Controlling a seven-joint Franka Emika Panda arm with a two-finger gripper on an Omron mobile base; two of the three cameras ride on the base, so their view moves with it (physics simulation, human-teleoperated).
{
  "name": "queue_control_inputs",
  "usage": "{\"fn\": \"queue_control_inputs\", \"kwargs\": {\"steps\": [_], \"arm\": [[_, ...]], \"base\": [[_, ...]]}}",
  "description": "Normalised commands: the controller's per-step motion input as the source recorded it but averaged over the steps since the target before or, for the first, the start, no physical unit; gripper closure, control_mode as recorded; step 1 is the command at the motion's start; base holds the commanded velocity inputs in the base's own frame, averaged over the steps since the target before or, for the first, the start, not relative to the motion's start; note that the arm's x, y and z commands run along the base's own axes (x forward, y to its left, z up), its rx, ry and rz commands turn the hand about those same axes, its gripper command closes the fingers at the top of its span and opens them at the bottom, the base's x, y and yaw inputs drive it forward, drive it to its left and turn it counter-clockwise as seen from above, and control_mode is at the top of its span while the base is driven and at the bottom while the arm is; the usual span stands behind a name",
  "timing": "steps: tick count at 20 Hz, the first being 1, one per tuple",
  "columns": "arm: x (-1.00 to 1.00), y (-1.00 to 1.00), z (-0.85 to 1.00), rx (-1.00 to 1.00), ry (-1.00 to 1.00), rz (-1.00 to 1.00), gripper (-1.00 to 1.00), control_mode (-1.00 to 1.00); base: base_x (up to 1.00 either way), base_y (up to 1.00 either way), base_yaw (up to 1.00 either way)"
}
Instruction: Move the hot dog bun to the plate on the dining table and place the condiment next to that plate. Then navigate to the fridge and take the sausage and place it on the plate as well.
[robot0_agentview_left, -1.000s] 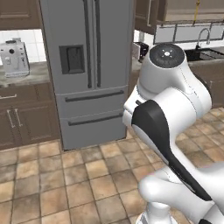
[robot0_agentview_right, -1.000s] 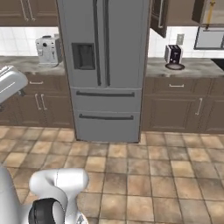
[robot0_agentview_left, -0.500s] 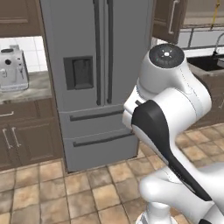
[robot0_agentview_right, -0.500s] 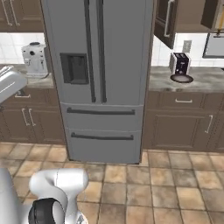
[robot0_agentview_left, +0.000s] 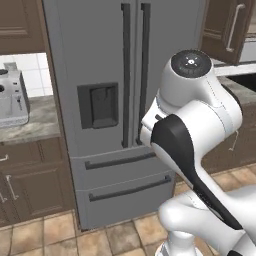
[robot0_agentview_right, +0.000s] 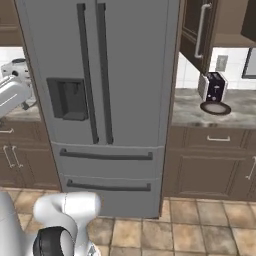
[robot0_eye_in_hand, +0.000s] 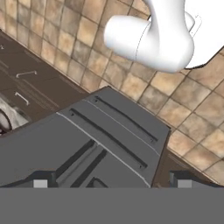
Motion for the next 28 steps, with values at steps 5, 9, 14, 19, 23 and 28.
{"fn": "queue_control_inputs", "kwargs": {"steps": [5, 9, 14, 19, 23, 28], "arm": [[0.0, 0.0, 0.0, 0.0, 0.0, 0.0, -1.0, 1.0], [0.0, 0.0, 0.0, 0.0, 0.0, 0.0, -1.0, 1.0], [0.0, 0.0, 0.0, 0.0, 0.0, 0.0, -1.0, 1.0], [0.0, 0.0, 0.0, 0.0, 0.0, 0.0, -1.0, 1.0], [0.0, 0.0, 0.0, 0.0, 0.0, 0.0, -1.0, 1.0], [0.0, 0.0, 0.0, 0.0, 0.0, 0.0, -1.0, 1.0]], "base": [[1.0, 0.0, 0.0], [0.46, 0.04, -0.01], [0.0, 0.02, -0.01], [-0.04, -0.01, -0.01], [0.0, -0.16, 0.06], [0.0, -0.12, 0.11]]}}
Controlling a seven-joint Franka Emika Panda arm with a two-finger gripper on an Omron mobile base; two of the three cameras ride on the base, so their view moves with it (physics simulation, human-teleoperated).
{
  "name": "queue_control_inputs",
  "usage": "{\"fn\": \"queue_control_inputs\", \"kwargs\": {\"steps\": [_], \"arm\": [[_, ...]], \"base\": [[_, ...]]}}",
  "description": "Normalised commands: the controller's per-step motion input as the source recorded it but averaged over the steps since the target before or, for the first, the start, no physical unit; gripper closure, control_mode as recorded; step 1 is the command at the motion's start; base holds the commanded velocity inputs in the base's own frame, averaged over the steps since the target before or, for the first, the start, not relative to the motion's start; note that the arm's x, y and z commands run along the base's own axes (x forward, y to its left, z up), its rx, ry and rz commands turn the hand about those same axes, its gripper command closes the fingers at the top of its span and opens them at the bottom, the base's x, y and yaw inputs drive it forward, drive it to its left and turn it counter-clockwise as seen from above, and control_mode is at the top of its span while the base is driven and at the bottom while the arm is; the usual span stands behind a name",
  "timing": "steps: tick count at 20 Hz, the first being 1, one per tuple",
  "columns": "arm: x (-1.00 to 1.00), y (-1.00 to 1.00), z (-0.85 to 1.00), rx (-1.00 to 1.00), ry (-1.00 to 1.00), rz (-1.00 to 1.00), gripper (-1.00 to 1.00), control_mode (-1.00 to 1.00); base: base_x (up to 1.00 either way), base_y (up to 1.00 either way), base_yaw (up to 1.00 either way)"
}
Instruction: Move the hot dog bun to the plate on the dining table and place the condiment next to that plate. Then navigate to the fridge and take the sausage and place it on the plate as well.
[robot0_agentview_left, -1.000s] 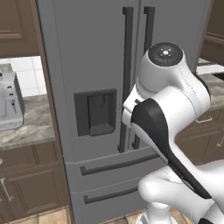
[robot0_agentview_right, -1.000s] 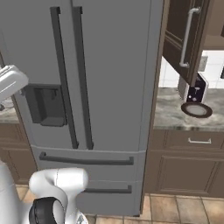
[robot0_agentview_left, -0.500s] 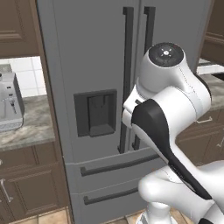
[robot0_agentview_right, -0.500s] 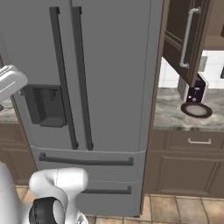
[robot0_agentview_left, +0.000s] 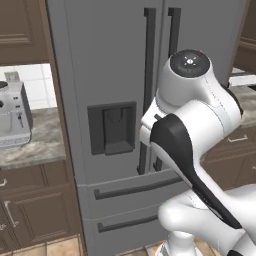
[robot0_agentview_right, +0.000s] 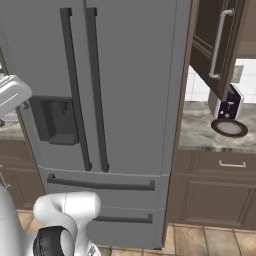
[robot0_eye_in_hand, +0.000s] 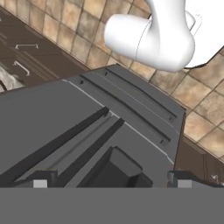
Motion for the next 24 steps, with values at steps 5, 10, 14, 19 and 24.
{"fn": "queue_control_inputs", "kwargs": {"steps": [5, 10, 14, 19, 24], "arm": [[0.0, 0.0, 0.0, 0.0, 0.0, 0.0, -1.0, 1.0], [0.0, 0.0, 0.0, 0.0, 0.0, 0.0, -1.0, 1.0], [0.0, 0.0, 0.0, 0.0, 0.0, 0.0, -1.0, 1.0], [0.18, -0.03, -0.05, 0.08, 0.0, -0.01, -1.0, 1.0], [0.0, 0.0, 0.0, 0.0, 0.0, 0.0, -1.0, 1.0]], "base": [[0.08, -0.29, -0.05], [0.06, -0.09, -0.04], [0.18, -0.16, -0.04], [0.28, -0.07, 0.0], [0.3, -0.28, -0.02]]}}
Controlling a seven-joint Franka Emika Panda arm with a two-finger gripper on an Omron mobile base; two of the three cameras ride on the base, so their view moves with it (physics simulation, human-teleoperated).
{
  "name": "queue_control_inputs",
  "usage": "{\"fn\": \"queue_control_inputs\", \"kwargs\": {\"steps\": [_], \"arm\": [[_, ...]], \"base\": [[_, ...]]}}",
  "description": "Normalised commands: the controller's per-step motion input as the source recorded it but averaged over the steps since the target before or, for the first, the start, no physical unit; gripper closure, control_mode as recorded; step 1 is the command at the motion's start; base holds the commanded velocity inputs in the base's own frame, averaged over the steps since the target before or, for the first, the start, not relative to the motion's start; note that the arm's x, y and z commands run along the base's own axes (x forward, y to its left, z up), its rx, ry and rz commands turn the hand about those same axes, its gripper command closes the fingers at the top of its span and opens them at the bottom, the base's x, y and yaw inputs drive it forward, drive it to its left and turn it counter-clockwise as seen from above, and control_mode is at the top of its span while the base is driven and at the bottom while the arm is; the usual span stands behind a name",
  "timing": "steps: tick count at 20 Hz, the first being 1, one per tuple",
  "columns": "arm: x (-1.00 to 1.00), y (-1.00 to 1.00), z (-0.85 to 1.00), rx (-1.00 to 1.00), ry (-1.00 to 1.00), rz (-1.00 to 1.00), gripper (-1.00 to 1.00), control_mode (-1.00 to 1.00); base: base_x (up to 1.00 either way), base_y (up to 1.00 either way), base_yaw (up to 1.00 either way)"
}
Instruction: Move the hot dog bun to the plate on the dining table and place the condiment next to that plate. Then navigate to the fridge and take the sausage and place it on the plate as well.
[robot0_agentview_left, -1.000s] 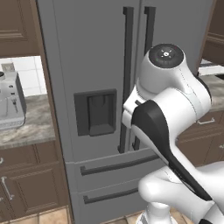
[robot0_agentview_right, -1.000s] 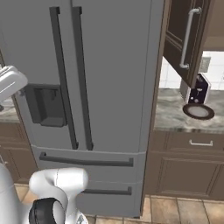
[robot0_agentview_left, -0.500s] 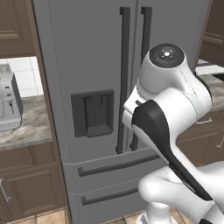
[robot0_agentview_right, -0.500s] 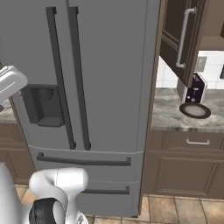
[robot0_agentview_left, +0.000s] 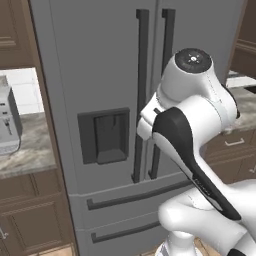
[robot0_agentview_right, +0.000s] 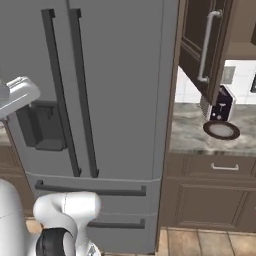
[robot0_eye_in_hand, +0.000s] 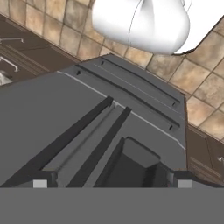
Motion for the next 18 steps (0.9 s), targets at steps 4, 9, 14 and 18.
{"fn": "queue_control_inputs", "kwargs": {"steps": [4, 9, 14, 18], "arm": [[0.0, 0.0, 0.0, 0.0, 0.0, 0.0, -1.0, 1.0], [0.0, 0.0, 0.0, 0.0, 0.0, 0.0, -1.0, 1.0], [0.0, 0.0, 0.0, 0.0, 0.0, 0.0, -1.0, 1.0], [0.0, 0.0, 0.0, 0.0, 0.0, 0.0, -1.0, 1.0]], "base": [[-0.34, -0.61, 0.0], [-0.78, -0.26, 0.0], [-0.37, 0.13, -0.07], [0.08, 0.61, -0.21]]}}
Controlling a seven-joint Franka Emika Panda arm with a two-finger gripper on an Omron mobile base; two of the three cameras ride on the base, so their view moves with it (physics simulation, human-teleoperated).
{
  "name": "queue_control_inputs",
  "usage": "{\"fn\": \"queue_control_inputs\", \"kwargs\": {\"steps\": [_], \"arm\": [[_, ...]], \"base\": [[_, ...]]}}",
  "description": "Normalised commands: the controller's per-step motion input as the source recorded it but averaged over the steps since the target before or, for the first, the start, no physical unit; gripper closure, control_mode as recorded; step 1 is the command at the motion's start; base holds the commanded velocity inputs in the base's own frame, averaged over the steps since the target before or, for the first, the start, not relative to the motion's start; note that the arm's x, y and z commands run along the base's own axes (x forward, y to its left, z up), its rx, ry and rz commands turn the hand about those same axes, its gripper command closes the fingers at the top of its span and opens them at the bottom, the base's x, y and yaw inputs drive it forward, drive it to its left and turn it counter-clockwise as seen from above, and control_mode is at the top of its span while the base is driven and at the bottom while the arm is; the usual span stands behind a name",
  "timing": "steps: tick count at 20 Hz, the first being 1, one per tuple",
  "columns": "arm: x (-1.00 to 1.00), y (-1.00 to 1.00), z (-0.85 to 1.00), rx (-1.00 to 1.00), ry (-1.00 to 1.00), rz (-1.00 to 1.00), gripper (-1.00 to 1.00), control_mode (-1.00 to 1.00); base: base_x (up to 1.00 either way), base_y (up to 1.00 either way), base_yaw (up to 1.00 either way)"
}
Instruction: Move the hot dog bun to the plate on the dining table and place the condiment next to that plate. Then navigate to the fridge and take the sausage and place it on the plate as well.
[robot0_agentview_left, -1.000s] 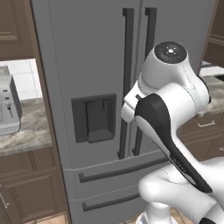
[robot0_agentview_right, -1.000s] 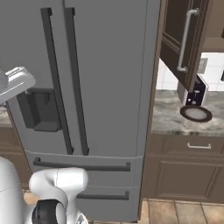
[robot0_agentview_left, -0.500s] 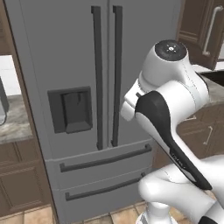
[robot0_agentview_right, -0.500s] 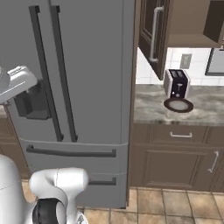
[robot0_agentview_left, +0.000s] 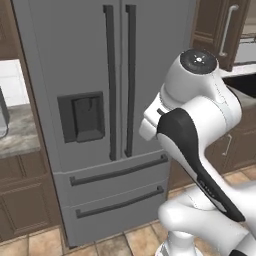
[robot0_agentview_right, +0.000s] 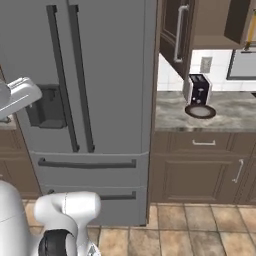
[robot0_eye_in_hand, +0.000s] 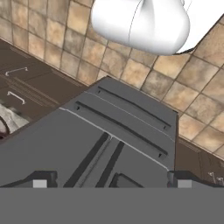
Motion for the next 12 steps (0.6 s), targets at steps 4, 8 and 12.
{"fn": "queue_control_inputs", "kwargs": {"steps": [4, 8, 12], "arm": [[0.0, 0.0, 0.0, 0.0, 0.0, 0.0, -1.0, 1.0], [0.0, 0.0, 0.0, 0.0, 0.0, 0.0, -1.0, 1.0], [0.0, 0.0, 0.0, 0.0, 0.0, 0.0, -1.0, 1.0]], "base": [[0.03, 0.69, -0.23], [0.0, 0.14, -0.16], [-0.01, 0.0, -0.09]]}}
